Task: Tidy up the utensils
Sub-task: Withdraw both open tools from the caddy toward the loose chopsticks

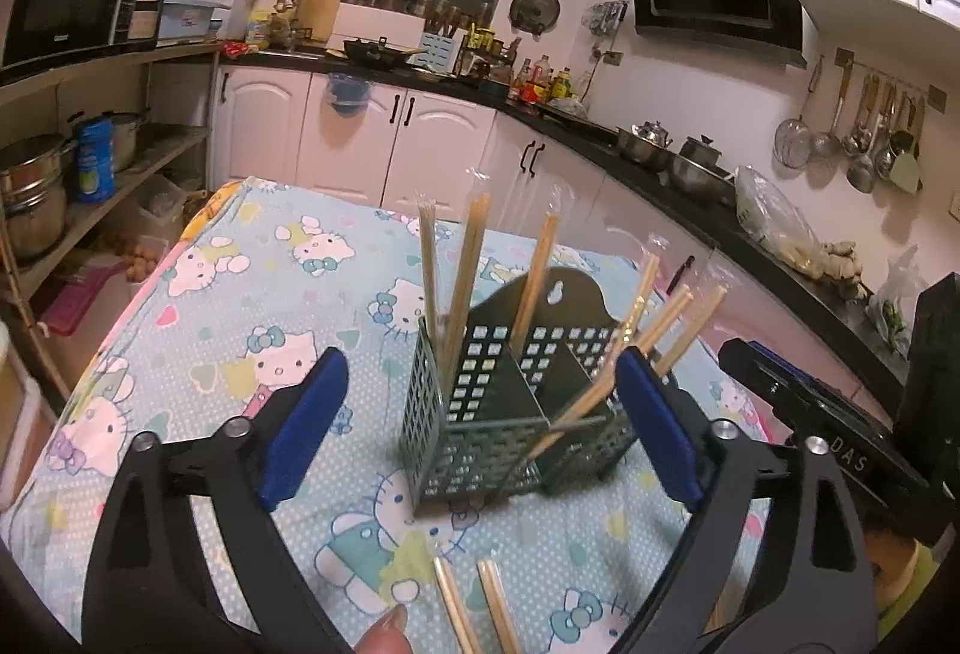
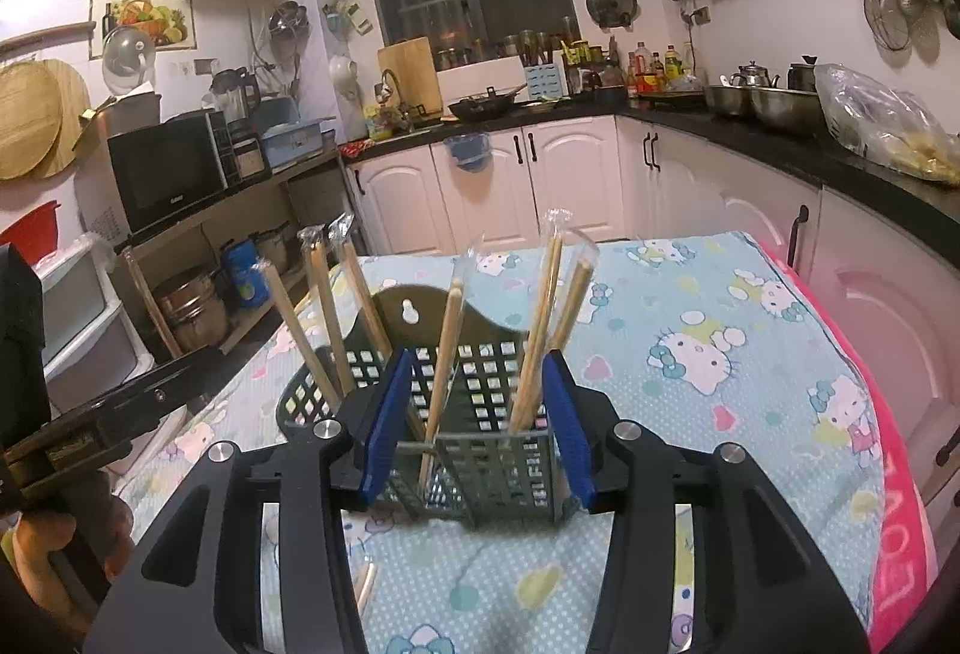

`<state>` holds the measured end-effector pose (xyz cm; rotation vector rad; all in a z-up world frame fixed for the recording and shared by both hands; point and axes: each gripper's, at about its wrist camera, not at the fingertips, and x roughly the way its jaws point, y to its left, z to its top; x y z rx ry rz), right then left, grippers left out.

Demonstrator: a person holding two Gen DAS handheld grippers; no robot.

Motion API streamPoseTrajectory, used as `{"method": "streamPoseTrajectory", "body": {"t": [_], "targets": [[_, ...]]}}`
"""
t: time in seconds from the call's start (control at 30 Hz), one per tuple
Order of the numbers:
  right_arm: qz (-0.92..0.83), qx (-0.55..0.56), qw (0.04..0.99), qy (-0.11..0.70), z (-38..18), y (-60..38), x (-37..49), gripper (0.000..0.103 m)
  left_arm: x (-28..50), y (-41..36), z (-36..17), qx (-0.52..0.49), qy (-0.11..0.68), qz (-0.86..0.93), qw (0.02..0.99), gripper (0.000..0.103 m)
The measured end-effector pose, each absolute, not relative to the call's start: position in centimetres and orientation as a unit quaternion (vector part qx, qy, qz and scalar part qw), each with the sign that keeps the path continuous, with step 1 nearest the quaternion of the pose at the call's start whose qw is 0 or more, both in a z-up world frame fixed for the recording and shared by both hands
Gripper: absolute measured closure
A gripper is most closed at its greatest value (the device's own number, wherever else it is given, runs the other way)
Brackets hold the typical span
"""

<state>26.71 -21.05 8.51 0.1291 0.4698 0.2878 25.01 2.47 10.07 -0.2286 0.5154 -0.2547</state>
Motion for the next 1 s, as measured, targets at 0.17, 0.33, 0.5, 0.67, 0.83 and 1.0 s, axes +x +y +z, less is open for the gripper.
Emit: {"method": "streamPoseTrajectory", "body": {"t": [0.17, 0.33, 0.5, 0.67, 0.83, 1.0], "targets": [[0.144, 0.057, 0.959, 0.237, 8.2, -21.4, 25.4, 0.056, 23.6, 2.2, 9.6, -0.106, 0.257, -0.126, 0.952, 0.012], [0.144, 0.050, 0.958, 0.242, 7.9, -21.9, 23.9, 0.055, 22.7, 2.1, 9.0, -0.105, 0.263, -0.127, 0.951, 0.012], [0.145, 0.042, 0.956, 0.252, 7.4, -22.1, 22.7, 0.054, 21.8, 1.7, 8.2, -0.105, 0.270, -0.131, 0.948, 0.012], [0.148, 0.031, 0.953, 0.261, 6.6, -22.2, 21.6, 0.054, 21.0, 1.4, 7.4, -0.106, 0.280, -0.133, 0.945, 0.012], [0.146, 0.025, 0.951, 0.271, 5.8, -22.6, 20.8, 0.054, 20.2, 1.0, 6.6, -0.107, 0.290, -0.134, 0.942, 0.012], [0.139, 0.031, 0.948, 0.284, 4.8, -23.5, 20.0, 0.054, 19.7, 0.4, 6.0, -0.106, 0.299, -0.139, 0.938, 0.012]]}}
